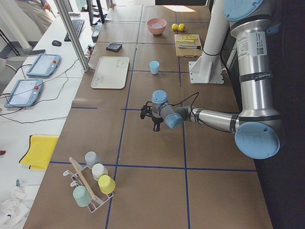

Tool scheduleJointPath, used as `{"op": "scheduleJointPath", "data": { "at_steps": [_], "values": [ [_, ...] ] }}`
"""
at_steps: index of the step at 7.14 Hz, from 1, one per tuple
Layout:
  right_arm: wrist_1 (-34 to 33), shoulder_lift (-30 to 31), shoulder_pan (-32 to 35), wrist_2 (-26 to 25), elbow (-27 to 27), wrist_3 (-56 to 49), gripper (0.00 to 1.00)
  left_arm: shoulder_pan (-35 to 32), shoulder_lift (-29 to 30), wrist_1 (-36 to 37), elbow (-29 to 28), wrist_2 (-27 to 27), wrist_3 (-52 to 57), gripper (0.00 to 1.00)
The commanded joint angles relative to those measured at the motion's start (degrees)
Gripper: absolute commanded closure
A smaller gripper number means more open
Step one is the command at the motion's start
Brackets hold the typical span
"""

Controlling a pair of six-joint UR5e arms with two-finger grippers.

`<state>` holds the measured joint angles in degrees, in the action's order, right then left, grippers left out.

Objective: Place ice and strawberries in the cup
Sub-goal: 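Close the left gripper on the red strawberry and lift it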

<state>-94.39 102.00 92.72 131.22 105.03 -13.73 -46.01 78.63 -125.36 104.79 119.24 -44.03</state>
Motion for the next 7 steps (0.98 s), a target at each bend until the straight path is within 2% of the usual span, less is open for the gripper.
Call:
{"op": "scheduleJointPath", "data": {
  "at_steps": [1, 2, 4, 5, 6, 7],
  "values": [
    [0.0, 0.0, 0.0, 0.1, 0.0, 0.0, 0.0, -4.1, -2.0, 3.2, 6.1, 1.4, 0.6, 1.0],
    [0.0, 0.0, 0.0, 0.1, 0.0, -0.1, 0.0, -6.4, -1.8, 10.0, 11.2, 3.5, 2.4, 1.0],
    [0.0, 0.0, 0.0, 0.1, 0.1, 0.0, 0.0, -9.1, 1.2, 34.5, 26.2, 3.7, 9.8, 1.0],
    [0.0, 0.1, 0.0, 0.1, 0.6, 0.0, 0.0, -9.3, 6.6, 46.0, 31.3, 3.6, 10.3, 1.0],
    [-0.1, 0.1, 0.0, 0.1, 0.7, 0.0, 0.0, -9.3, 15.3, 56.1, 32.7, 3.5, 9.8, 1.0],
    [0.0, 0.1, 0.0, 0.1, 0.7, 0.0, 0.0, -8.5, 22.6, 61.2, 31.8, 3.3, 8.6, 1.0]
  ]
}}
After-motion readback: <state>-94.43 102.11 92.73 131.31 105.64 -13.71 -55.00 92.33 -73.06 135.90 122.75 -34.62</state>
